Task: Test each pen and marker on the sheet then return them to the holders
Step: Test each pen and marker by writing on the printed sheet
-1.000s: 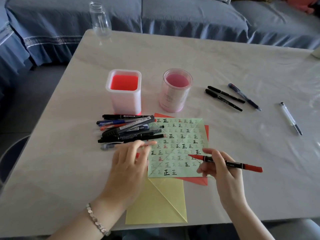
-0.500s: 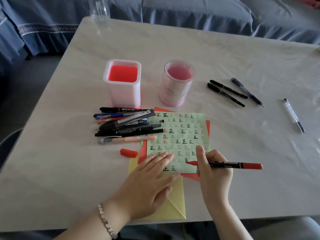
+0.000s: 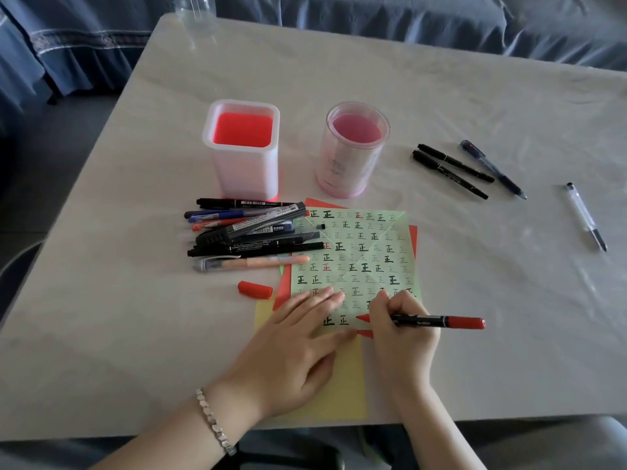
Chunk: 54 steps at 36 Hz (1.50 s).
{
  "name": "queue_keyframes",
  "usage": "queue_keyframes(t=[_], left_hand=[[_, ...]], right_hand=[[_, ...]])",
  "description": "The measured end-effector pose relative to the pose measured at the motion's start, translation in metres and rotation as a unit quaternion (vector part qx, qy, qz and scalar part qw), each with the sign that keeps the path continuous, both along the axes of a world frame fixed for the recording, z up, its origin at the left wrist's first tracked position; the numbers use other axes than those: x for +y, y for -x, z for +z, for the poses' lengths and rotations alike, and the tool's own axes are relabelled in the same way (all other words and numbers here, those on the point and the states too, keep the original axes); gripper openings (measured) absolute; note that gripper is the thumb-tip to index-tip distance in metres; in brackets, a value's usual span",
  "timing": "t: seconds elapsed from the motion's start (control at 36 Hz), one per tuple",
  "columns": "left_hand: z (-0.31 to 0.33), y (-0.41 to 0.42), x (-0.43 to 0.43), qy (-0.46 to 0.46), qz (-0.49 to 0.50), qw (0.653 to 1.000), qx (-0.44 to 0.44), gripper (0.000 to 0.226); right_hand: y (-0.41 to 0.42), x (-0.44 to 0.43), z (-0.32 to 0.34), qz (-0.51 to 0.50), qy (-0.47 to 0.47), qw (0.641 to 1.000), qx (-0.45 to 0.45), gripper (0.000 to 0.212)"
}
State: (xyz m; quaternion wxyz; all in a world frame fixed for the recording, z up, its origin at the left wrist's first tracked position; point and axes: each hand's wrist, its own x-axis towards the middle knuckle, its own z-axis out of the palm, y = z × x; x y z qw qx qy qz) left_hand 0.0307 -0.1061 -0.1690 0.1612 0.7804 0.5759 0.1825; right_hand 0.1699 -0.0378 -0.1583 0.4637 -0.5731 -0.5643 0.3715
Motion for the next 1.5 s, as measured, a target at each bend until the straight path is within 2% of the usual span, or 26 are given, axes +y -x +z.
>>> queue_keyframes(t=[0.17, 0.53, 0.67, 0.75, 0.86, 1.06, 1.36, 1.5], left_hand=[[-0.0004, -0.0003, 0.0001, 0.0, -0.001, 1.0, -0.003, 0.037], [-0.0004, 0.0005, 0.0004, 0.001, -0.004, 1.0, -0.003, 0.039], [0.0004, 0.0003, 0.0004, 0.004, -0.006, 1.0, 0.002, 0.039], [0.0008, 0.0004, 0.0007, 0.004, -0.005, 1.0, -0.001, 0.039], [0.0002, 0.0007, 0.0007, 0.002, -0.006, 1.0, -0.002, 0.039], [-0.0005, -0.0001, 0.0013, 0.001, -0.003, 1.0, -0.008, 0.039], [-0.0026, 0.0006, 0.0015, -0.001, -0.006, 1.0, -0.007, 0.039], [-0.0016, 0.0006, 0.0015, -0.001, -0.006, 1.0, -0.005, 0.039]], right_hand=[[0.0001, 0.0001, -0.0019, 0.011, -0.012, 1.0, -0.011, 0.038], [-0.0002, 0.0004, -0.0051, 0.022, -0.024, 0.999, -0.024, 0.051], [-0.0001, 0.0006, -0.0031, 0.004, -0.046, 0.999, -0.028, 0.039], [-0.0016, 0.0009, -0.0045, 0.001, -0.031, 0.999, -0.011, 0.044], [-0.0008, 0.0004, -0.003, 0.01, -0.025, 0.999, -0.017, 0.04], [-0.0017, -0.001, -0.0012, 0.003, -0.012, 1.0, -0.014, 0.05], [-0.0019, 0.0001, -0.0034, -0.009, -0.027, 0.999, -0.017, 0.05], [-0.0014, -0.0001, -0.003, 0.003, -0.026, 1.0, 0.001, 0.043]])
